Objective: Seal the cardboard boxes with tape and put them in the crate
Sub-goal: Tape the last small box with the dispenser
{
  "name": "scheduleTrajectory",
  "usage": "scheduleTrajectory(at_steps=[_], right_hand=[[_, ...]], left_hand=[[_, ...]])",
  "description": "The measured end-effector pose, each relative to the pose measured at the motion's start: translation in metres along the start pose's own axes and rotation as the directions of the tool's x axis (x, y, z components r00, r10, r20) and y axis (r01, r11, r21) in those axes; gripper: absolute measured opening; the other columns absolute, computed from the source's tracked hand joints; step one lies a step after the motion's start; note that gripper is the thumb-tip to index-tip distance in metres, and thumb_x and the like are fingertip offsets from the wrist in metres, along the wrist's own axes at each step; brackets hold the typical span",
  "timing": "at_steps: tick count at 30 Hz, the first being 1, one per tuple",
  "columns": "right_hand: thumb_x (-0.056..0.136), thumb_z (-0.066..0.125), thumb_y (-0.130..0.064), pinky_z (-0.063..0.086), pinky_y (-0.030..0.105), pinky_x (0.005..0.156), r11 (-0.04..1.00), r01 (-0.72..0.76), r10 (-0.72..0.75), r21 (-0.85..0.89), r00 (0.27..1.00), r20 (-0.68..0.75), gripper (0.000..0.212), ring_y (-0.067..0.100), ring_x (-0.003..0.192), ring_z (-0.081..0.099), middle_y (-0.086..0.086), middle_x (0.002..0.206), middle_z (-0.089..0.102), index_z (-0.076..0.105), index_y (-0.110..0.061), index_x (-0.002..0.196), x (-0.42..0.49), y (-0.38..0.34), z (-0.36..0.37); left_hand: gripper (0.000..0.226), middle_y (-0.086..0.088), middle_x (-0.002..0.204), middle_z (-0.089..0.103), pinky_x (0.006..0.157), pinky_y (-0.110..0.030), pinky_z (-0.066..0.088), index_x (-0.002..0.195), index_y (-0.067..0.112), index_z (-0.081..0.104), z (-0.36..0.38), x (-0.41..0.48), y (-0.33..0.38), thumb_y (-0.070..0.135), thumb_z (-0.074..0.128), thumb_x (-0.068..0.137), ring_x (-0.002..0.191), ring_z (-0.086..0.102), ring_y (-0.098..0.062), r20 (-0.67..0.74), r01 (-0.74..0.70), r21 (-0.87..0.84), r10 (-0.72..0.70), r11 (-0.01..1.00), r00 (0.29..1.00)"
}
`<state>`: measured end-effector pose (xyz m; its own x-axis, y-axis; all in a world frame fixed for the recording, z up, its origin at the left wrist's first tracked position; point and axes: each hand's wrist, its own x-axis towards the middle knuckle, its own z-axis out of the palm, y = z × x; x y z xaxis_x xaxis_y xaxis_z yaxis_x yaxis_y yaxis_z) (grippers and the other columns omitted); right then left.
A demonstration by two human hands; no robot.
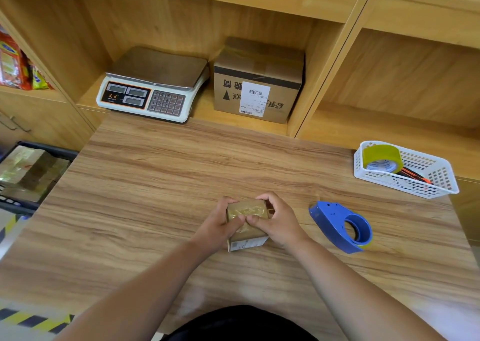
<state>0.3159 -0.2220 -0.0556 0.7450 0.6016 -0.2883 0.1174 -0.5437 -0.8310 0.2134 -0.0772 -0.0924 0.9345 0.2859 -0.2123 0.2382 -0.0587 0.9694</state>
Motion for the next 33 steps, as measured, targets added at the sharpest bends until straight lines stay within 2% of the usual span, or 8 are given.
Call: scheduleTrajectory(at_steps=[3, 6, 13, 17, 22, 24, 28, 33], right_hand=[[0.072, 0.081, -0.035, 0.045, 0.034, 0.089, 0.999, 0.012, -0.011, 0.039, 0.999, -0.037, 0.038, 0.018, 0.101, 0.053, 0.005, 0.106, 0.059, 0.057, -0.033, 0.101, 0.000, 0.000, 0.003], [0.074, 0.080, -0.031, 0.044, 0.033, 0.079, 0.995, 0.012, -0.004, 0.095, 0.997, -0.082, 0.026, 0.018, 0.087, 0.053, 0.009, 0.093, 0.060, 0.058, -0.033, 0.087, 0.002, 0.000, 0.004], [0.084, 0.069, -0.026, 0.043, 0.034, 0.068, 0.994, 0.099, -0.092, 0.036, 0.981, -0.171, 0.020, 0.007, 0.066, 0.049, -0.010, 0.068, 0.056, 0.057, -0.028, 0.069, 0.007, 0.003, 0.004], [0.084, 0.068, -0.035, 0.049, 0.037, 0.079, 0.995, 0.085, -0.087, -0.044, 0.995, -0.053, 0.007, 0.016, 0.084, 0.057, 0.003, 0.089, 0.064, 0.064, -0.030, 0.085, 0.007, 0.008, -0.003], [0.069, 0.081, -0.043, 0.043, 0.015, 0.086, 0.998, 0.029, -0.018, -0.051, 0.981, 0.194, 0.057, -0.001, 0.106, 0.052, -0.007, 0.120, 0.053, 0.051, -0.053, 0.117, -0.002, 0.015, -0.017], [0.070, 0.080, -0.041, 0.042, 0.013, 0.088, 0.999, 0.043, -0.038, -0.024, 0.981, 0.189, 0.057, -0.001, 0.110, 0.052, -0.008, 0.124, 0.054, 0.051, -0.054, 0.117, -0.004, 0.018, -0.018], [0.081, 0.072, -0.035, 0.046, 0.032, 0.094, 0.996, 0.084, -0.086, 0.021, 0.994, 0.069, 0.033, 0.014, 0.104, 0.058, 0.001, 0.115, 0.063, 0.059, -0.045, 0.110, -0.002, 0.017, -0.013], [0.089, 0.062, -0.036, 0.049, 0.042, 0.088, 0.993, 0.120, -0.120, 0.017, 0.993, -0.016, 0.024, 0.019, 0.093, 0.062, 0.003, 0.098, 0.068, 0.068, -0.029, 0.111, -0.001, 0.018, -0.006]], left_hand=[[0.015, 0.014, 0.069, 0.059, 0.057, -0.015, 0.042, 0.103, 0.028, 0.047, -0.001, 0.004, 0.001, 0.019, 0.055, 0.094, 0.062, 0.053, 0.001, 0.001, 0.024, -0.012, -0.024, 1.000, 1.000], [0.005, 0.008, 0.073, 0.057, 0.056, -0.016, 0.042, 0.099, 0.024, 0.048, 0.001, 0.006, 0.001, 0.019, 0.050, 0.097, 0.062, 0.052, 0.001, -0.035, 0.021, -0.018, -0.022, 1.000, 0.999], [0.014, 0.009, 0.074, 0.052, 0.062, -0.012, 0.041, 0.096, 0.031, 0.049, 0.007, 0.005, 0.000, 0.018, 0.043, 0.100, 0.066, 0.047, 0.005, -0.095, -0.039, 0.064, 0.045, 0.997, 0.994], [0.015, 0.004, 0.074, 0.050, 0.060, -0.016, 0.039, 0.096, 0.032, 0.048, 0.008, 0.003, 0.000, 0.019, 0.042, 0.100, 0.063, 0.044, 0.000, -0.086, -0.041, 0.078, 0.047, 0.996, 0.995], [0.016, 0.009, 0.074, 0.052, 0.059, -0.015, 0.038, 0.094, 0.034, 0.050, 0.007, 0.002, 0.003, 0.021, 0.041, 0.100, 0.062, 0.045, 0.003, -0.087, -0.029, 0.095, 0.038, 0.995, 0.995], [0.017, 0.007, 0.077, 0.054, 0.061, -0.020, 0.041, 0.094, 0.035, 0.050, 0.007, 0.000, 0.004, 0.021, 0.041, 0.100, 0.065, 0.047, 0.001, -0.092, -0.040, 0.103, 0.050, 0.994, 0.994], [0.021, 0.001, 0.084, 0.059, 0.067, -0.029, 0.044, 0.096, 0.039, 0.052, 0.009, -0.002, 0.002, 0.023, 0.039, 0.101, 0.071, 0.051, -0.005, -0.136, -0.044, 0.119, 0.060, 0.992, 0.989], [0.025, 0.010, 0.084, 0.060, 0.064, -0.015, 0.043, 0.096, 0.043, 0.053, 0.009, -0.003, 0.003, 0.025, 0.036, 0.101, 0.073, 0.054, 0.003, -0.164, -0.023, 0.129, 0.044, 0.991, 0.986]])
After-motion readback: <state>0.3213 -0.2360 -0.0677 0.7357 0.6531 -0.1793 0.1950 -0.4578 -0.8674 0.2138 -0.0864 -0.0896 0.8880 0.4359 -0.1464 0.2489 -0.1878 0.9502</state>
